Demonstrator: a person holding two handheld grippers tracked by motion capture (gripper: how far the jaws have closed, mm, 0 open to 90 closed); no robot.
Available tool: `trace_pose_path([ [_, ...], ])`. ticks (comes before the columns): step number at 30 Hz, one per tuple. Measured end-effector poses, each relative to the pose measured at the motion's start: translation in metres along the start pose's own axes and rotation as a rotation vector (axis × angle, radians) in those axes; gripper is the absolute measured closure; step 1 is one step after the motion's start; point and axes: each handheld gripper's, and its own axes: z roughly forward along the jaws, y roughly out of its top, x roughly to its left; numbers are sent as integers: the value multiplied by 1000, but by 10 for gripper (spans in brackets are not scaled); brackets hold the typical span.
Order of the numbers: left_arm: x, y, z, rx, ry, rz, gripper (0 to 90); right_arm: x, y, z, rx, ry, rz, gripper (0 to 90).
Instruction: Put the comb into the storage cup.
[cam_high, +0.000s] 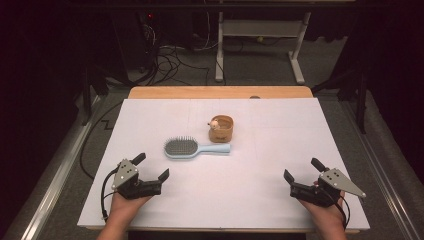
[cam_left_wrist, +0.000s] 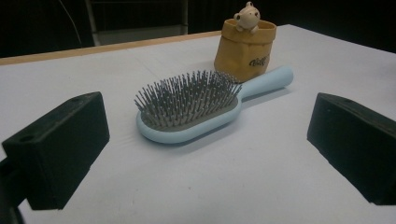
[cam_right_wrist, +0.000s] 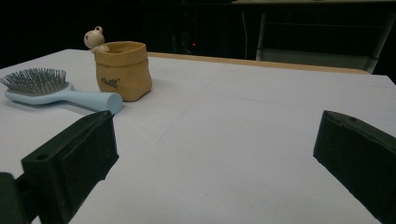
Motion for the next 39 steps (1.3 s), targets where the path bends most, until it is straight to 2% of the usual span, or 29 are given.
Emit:
trace_pose_path([
  [14,0,1,-1,7,-2,-7,0,0,-1,0,6,-2,5,3],
  [19,0,2,-2,-6,-2,2,0,-1,0,-1,3,-2,3,3],
  [25,0,2,-2,10,-26,-3,0,-2,0,-2,1,-5,1,3],
  [28,-1,2,-2,9,-35,1,15,-2,0,-2,0,-6,4,3],
  [35,0,2,-2,10,-25,2,17,-2,0,-1,3,-3,0,3],
  [39,0,3,-2,17,-26,8,63,-2,0,-1,4,-4,0,3],
])
